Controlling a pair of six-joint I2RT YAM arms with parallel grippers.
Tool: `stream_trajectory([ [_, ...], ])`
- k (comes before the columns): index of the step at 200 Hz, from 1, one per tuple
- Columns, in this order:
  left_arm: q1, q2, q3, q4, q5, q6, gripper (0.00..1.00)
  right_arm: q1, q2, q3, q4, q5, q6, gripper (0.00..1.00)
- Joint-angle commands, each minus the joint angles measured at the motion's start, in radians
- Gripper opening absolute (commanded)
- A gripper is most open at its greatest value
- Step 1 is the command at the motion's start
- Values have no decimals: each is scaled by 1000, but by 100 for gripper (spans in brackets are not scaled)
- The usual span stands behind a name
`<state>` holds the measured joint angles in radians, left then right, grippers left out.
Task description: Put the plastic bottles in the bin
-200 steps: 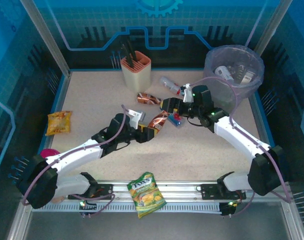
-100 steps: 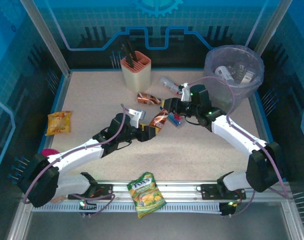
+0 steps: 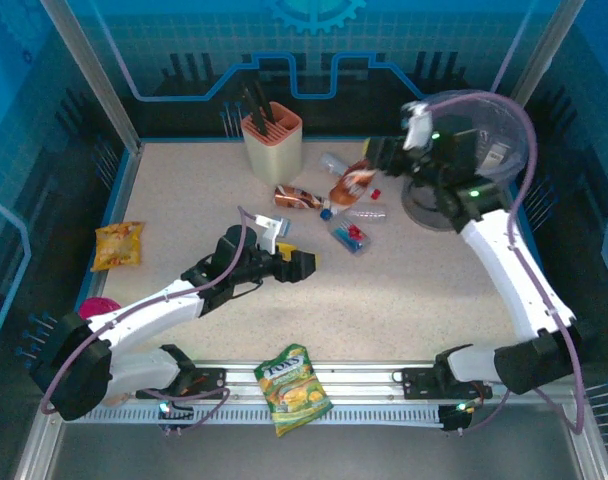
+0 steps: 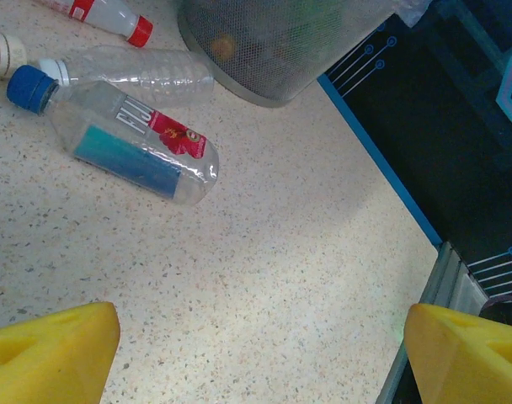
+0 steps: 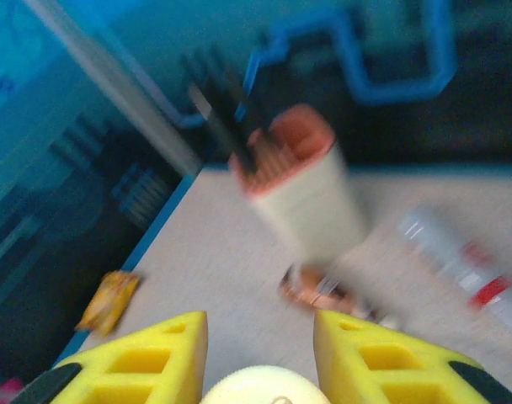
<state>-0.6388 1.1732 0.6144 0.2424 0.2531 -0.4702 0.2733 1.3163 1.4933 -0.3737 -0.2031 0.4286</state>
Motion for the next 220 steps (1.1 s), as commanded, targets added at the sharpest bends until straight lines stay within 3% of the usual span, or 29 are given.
stream_trajectory([
  [1, -4, -4, 18, -22, 27, 9, 88, -88, -37, 125, -94, 172, -172, 8],
  [38, -4, 16, 23, -17, 27, -1, 88, -258, -16, 212, -49, 347, -254, 3],
  [81, -4, 20, 34, -33, 31, 1, 88, -391, 62, 194, 110, 440, -244, 3],
  [127, -4, 23, 30, -29, 31, -11, 87, -401, 151, 76, 385, 520, -189, 0],
  [161, -4, -8, 11, -50, 21, -16, 87, -406, 262, 43, 547, 498, -208, 0],
  [220, -4, -40, -4, -77, -7, -15, 87, -432, 390, 50, 505, 424, -116, 2],
])
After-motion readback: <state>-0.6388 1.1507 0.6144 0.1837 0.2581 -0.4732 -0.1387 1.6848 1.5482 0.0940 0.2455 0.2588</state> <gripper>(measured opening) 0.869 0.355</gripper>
